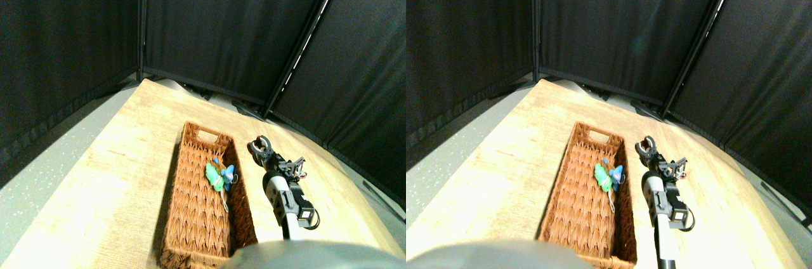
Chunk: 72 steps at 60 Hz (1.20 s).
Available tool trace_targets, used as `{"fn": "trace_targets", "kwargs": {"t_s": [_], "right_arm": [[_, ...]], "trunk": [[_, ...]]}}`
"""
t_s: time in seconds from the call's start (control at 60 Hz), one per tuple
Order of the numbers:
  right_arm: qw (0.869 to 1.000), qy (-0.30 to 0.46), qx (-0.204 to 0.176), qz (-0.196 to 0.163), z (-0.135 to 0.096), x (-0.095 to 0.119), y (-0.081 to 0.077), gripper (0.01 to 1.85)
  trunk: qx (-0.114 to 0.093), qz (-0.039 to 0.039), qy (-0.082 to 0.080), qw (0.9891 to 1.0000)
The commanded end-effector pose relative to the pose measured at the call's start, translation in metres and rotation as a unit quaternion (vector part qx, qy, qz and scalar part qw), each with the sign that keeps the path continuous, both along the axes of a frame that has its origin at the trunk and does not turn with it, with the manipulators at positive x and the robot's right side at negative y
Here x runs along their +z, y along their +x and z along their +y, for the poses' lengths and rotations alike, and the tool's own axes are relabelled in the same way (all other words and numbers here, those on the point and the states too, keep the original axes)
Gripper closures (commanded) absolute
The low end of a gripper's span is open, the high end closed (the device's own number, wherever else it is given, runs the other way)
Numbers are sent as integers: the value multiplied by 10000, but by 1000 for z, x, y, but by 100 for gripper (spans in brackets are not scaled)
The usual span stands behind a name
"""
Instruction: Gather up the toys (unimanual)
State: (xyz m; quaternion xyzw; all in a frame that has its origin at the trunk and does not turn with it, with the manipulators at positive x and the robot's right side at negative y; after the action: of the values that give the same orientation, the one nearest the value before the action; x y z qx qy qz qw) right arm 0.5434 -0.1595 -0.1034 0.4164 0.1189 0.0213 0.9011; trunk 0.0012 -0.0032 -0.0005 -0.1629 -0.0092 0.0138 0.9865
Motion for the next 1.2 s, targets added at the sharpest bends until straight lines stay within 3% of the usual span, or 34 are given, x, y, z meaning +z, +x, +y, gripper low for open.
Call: {"fn": "trace_targets", "kwargs": {"t_s": [0.017,0.117,0.3,0.45,0.583,0.883,0.933,1.033,1.1,1.2], "right_arm": [[9998,-74,-21,-183,6,4,-1,171],[9996,157,233,-69,18,3,-1,173],[9991,227,345,59,38,1,-3,174],[9980,1,633,33,54,-2,-4,171],[9966,345,727,198,65,-4,-5,173],[9974,217,594,350,74,-10,-5,179],[9970,146,511,570,73,-10,-5,121],[9968,-8,515,607,71,-9,-4,69],[9969,-9,492,611,69,-9,-3,63],[9981,-86,413,442,63,-10,-1,74]], "trunk": [[174,-32,-172,9997],[240,-48,-236,9994],[334,-74,-370,9987],[397,-75,-468,9981],[441,-77,-525,9976],[468,-56,-566,9973],[455,-41,-556,9974],[436,-27,-520,9977],[418,-12,-489,9979],[373,5,-424,9984]]}}
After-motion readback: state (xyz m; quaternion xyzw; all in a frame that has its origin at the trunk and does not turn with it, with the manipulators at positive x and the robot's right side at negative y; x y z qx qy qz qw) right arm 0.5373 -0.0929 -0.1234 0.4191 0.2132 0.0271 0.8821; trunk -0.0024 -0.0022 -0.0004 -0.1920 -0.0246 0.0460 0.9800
